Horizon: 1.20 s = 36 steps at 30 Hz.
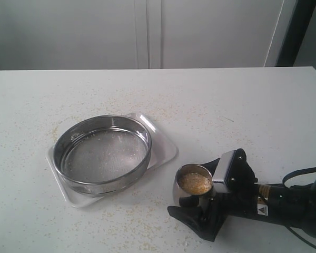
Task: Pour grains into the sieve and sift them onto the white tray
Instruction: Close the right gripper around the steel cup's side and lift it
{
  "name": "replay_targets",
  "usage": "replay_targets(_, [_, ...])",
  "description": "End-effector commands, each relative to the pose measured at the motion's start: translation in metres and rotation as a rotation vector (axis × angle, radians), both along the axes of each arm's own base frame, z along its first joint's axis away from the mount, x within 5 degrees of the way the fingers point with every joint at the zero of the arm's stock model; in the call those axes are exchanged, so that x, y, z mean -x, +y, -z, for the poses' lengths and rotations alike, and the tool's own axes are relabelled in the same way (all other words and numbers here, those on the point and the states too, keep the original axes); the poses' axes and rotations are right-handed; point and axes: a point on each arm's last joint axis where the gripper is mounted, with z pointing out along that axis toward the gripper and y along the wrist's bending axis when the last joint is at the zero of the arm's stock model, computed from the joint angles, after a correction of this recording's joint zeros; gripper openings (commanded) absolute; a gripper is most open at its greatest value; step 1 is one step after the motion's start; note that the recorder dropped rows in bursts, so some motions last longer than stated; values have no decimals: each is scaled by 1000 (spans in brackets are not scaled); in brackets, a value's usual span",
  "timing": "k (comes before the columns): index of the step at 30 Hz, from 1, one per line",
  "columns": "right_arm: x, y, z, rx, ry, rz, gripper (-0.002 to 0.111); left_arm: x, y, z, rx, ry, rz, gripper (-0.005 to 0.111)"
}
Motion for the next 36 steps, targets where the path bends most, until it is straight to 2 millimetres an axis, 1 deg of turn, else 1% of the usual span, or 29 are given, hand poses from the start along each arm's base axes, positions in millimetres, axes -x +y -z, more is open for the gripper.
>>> replay_targets(1, [-1, 2, -1, -10, -17, -16, 105, 0, 0, 1, 9, 0, -2, 0])
replay_targets(3, [0, 2, -1, -10, -17, -16, 104, 0, 0, 1, 9, 0, -2, 0])
replay_targets(5, [0, 2, -1, -10, -17, -16, 99, 0, 0, 1, 9, 0, -2, 0])
replay_targets(8, [0, 2, -1, -10, -17, -16, 84, 0, 0, 1, 9, 0, -2, 0])
replay_targets(13, [0, 2, -1, -10, -17, -16, 43, 0, 0, 1, 9, 0, -2, 0])
replay_targets(15, [0, 2, -1, -14, -10, -15, 29, 0, 0, 1, 9, 0, -2, 0])
replay_targets(18, [0, 2, -1, -17, 0, -11, 18, 0, 0, 1, 9, 0, -2, 0])
replay_targets(24, [0, 2, -1, -17, 0, -11, 7, 0, 0, 1, 9, 0, -2, 0])
replay_targets(28, [0, 2, -3, -19, -9, -19, 2, 0, 0, 1, 9, 0, -2, 0])
replay_targets(30, [-1, 2, -9, -27, -18, -17, 0, 0, 0, 1, 9, 0, -2, 0])
replay_targets(36, [-4, 3, -30, -58, -64, -6, 0, 0, 0, 1, 9, 0, -2, 0])
